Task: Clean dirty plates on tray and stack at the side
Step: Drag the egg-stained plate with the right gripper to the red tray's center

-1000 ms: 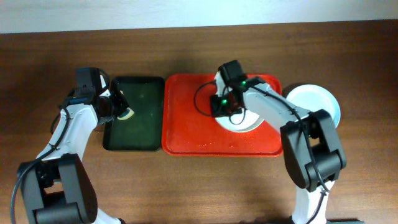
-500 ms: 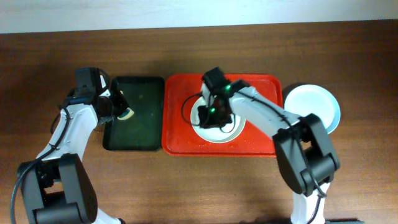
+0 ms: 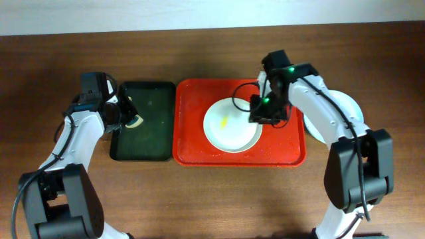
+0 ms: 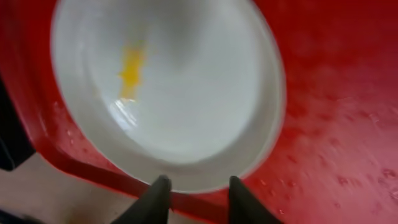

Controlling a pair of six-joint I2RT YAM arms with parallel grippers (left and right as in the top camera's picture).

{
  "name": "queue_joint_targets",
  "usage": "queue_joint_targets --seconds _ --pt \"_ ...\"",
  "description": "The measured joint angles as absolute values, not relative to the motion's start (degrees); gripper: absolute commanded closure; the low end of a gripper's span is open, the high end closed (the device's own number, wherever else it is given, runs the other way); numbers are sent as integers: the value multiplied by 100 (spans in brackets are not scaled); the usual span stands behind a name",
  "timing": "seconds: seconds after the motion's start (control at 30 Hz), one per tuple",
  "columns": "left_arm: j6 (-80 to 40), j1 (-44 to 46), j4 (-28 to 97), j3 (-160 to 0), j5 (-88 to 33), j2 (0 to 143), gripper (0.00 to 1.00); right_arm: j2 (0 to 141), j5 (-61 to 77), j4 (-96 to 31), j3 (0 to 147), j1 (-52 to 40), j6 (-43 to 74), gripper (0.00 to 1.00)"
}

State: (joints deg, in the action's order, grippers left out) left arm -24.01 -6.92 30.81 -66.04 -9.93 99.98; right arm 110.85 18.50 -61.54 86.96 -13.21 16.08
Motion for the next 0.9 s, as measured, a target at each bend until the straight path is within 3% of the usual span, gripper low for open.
queue_joint_targets --seconds 0.23,0.6,0.9 --pt "-2401 -692 3081 -6604 -993 9998 89 11085 1267 -6202 8274 -1225 1981 72" --pt "-2401 -692 3083 -6604 -993 9998 89 11083 1081 -5046 7207 -1225 2674 73" --pt "-2401 -692 3081 -6604 -993 9998 89 11085 1210 -5878 7575 -1074 2707 75"
